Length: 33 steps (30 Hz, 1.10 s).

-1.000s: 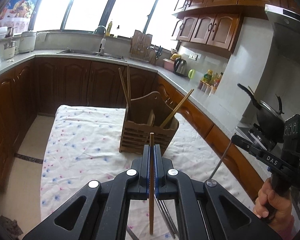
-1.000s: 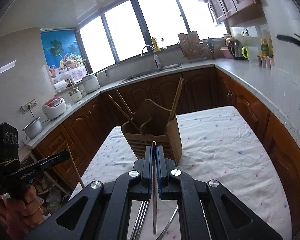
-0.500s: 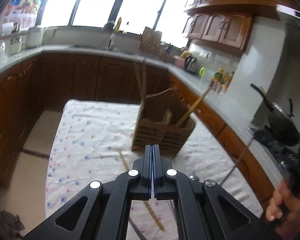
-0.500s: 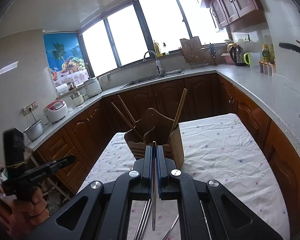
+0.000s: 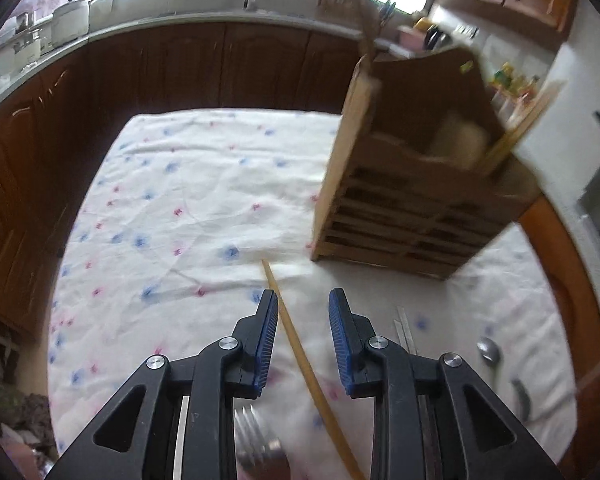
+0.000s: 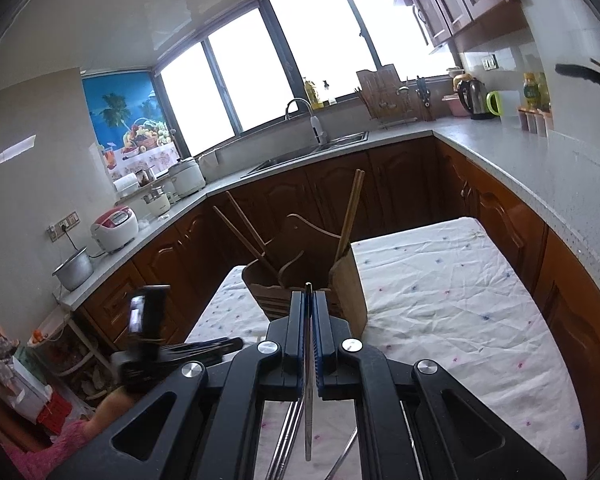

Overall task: Organize utensils
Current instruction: 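Lift the wooden chopstick with the left tool and carry it toward the holder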

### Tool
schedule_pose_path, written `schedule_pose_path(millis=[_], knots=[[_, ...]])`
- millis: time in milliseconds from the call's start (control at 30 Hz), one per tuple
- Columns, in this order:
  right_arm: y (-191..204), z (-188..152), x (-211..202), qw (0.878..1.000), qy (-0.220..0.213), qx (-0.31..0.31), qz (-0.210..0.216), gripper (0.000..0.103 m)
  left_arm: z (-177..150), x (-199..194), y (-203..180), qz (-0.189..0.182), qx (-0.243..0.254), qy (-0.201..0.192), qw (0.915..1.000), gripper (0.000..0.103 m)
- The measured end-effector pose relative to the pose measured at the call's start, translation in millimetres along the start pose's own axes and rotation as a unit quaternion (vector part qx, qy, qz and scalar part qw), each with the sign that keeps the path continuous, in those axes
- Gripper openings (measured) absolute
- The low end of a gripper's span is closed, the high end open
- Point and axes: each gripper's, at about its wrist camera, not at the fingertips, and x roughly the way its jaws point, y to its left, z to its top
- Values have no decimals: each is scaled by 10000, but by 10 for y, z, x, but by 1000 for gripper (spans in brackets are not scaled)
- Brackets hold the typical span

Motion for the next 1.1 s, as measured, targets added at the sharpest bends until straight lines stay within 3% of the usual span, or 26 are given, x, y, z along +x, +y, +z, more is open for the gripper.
schedule_pose_path(millis=[133, 167, 200, 233, 367, 633, 833, 1100], knots=[[-75, 12, 6, 10000, 5, 49, -15, 3, 105, 425, -22, 294, 92, 330, 9990, 25], [-92, 15, 4, 10000, 5, 61, -14, 4, 117, 525, -30, 328, 116, 429, 9985, 21], [-108, 19, 5, 10000, 7, 73, -11, 4, 108, 549, -41, 389, 172, 357, 9985, 18], [-122, 24, 10, 10000, 9, 82, -7, 4, 110, 577, -73, 504, 289, 315, 9978, 7], [-142, 32, 17, 10000, 15, 98, 14, 4, 108, 591, -56, 369, 258, 242, 9987, 3], [-83, 36, 18, 9999, -8, 74, 91, 3, -30, 17, -6, -222, -60, -373, 9990, 3], [38, 33, -8, 9998, -38, 0, 196, 3, -241, -585, 151, -654, -230, -884, 9937, 3], [167, 59, -99, 9994, -153, -108, 279, 3, -512, -1304, 224, -945, -160, -1415, 9853, 3]])
